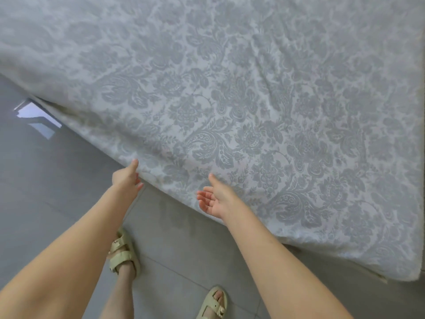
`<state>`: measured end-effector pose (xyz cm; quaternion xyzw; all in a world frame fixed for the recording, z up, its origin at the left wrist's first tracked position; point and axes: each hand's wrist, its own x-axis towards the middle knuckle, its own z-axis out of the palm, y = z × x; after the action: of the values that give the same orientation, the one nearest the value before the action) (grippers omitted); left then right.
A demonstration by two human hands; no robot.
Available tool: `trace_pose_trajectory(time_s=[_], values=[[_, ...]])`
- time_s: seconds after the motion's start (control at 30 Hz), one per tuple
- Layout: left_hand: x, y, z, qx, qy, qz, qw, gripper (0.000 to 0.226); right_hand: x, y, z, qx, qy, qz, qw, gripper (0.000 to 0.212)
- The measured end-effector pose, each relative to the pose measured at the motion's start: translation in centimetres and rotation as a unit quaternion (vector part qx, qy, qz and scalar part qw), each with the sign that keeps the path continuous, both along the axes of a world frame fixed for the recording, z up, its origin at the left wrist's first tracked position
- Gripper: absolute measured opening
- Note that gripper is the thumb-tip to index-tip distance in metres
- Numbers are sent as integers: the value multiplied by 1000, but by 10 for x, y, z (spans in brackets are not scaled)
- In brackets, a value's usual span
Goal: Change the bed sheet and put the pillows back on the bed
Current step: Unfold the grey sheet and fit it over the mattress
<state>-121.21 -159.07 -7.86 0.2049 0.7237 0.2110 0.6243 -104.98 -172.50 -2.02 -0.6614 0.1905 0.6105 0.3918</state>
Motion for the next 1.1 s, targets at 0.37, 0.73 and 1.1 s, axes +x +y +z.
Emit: trace_pose_trajectory(time_s=[0.37, 0.73, 1.1], values=[[-19, 170, -33, -1, -24, 25, 999, 27, -54, 167, -74, -66, 33, -292, 954, 54], [-42, 181, -60, 101, 69, -94, 988, 35, -74, 173, -82, -159, -156, -228, 948, 28], [-85, 180, -48, 50, 86, -192, 976, 31, -85, 165, -55, -286, -202, 86, 933, 13]])
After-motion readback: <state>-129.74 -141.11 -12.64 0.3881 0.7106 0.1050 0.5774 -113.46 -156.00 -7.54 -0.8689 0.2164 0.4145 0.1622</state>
